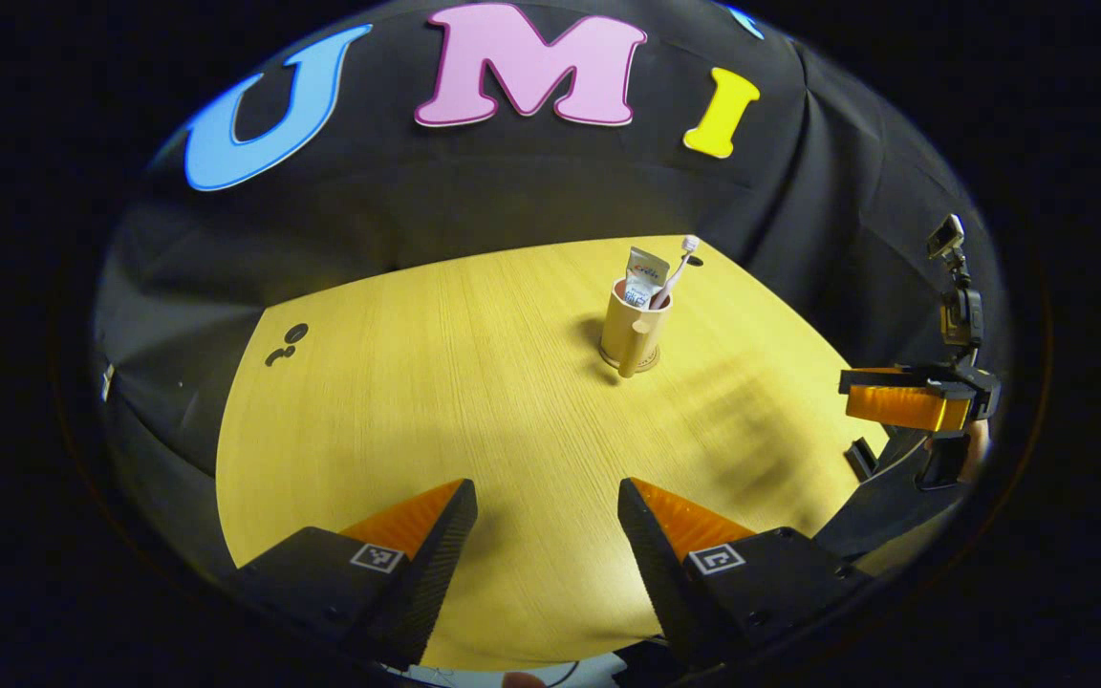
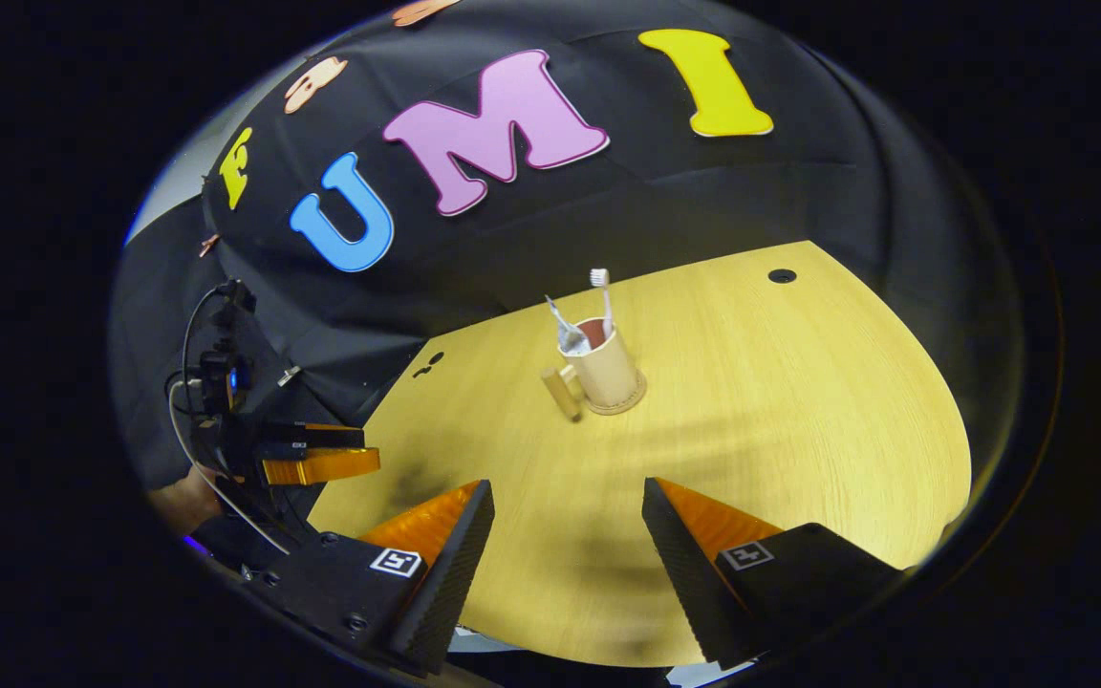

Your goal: Put the toothbrush and toothpaste on the desktop into the cup, then pick up the cup and place it on the coaster on the desktop.

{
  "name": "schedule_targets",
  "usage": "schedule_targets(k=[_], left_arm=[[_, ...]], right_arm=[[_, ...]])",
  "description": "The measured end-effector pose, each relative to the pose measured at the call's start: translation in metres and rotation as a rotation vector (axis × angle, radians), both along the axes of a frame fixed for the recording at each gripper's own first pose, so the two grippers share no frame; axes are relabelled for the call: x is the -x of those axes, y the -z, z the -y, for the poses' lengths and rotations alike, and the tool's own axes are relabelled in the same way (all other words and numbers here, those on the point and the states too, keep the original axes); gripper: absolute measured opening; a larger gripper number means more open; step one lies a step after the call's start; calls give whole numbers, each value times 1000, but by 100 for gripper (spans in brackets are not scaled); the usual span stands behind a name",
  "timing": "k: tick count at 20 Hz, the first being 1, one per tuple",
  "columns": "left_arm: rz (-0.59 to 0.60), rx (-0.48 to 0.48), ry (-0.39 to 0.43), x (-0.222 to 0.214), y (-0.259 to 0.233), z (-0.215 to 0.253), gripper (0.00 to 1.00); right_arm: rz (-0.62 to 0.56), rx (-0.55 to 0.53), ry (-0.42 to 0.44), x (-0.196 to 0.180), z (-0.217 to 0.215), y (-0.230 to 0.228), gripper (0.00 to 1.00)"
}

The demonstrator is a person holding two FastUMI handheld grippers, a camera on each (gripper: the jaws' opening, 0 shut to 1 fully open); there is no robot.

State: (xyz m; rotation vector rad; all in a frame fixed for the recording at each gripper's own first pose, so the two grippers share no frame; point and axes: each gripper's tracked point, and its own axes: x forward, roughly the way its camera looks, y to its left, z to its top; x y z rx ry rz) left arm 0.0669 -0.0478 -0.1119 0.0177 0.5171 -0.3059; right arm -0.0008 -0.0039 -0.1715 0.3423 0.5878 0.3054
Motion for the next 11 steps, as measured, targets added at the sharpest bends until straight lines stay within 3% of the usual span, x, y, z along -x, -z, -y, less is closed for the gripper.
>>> schedule_targets(k=[6,11], left_arm=[[92,105,-23,45,-3,-15,94],[83,144,-14,72,6,-17,94]], right_arm=[[29,10,-28,13,-44,-19,97],[35,6,-52,27,-79,-26,97]])
